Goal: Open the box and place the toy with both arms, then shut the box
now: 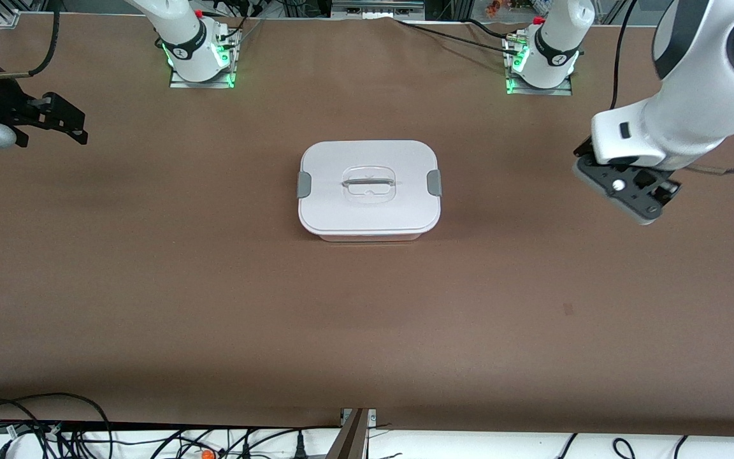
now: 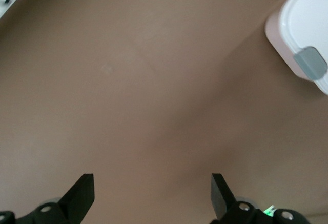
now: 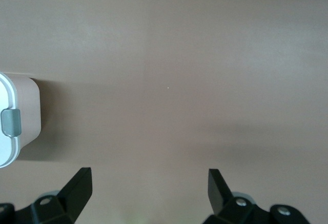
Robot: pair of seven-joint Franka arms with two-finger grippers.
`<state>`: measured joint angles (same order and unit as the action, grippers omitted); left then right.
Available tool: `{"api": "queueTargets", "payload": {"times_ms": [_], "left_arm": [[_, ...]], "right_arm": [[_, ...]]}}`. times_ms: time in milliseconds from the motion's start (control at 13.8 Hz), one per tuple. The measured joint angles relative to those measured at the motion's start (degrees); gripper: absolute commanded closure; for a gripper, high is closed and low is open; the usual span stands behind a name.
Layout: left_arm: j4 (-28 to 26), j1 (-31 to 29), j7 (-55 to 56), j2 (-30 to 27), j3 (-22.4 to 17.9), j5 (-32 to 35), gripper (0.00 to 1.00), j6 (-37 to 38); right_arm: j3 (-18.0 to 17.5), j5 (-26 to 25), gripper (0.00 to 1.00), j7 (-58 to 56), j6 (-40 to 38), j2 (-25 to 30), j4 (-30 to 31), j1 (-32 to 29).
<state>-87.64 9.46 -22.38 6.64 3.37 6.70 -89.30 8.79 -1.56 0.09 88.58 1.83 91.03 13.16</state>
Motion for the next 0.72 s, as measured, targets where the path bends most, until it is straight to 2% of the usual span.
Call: {"api": "queueTargets", "payload": {"times_ms": [144, 361, 506, 722], "left_arm": [[-7.2, 0.0, 12.0, -6.1, -1.1, -0.2, 0.0, -5.2], [-11.3, -2.0, 26.3, -9.4, -1.0, -2.4, 0.0, -7.9], [-12.0, -5.3, 27.0, -9.4, -1.2, -6.2, 0.0, -8.4], [-12.5, -7.1, 27.4, -9.3, -1.3, -7.2, 0.0, -8.6]], "right_arm": [[0.0, 0.0, 0.0, 0.0, 0.0, 0.0, 0.0, 0.0], [0.0, 0.0, 0.0, 0.0, 0.0, 0.0, 0.0, 0.0], [0.0, 0.1, 0.0, 0.0, 0.0, 0.0, 0.0, 0.0], [0.0, 0.4, 0.0, 0.0, 0.0, 0.0, 0.0, 0.0]]}}
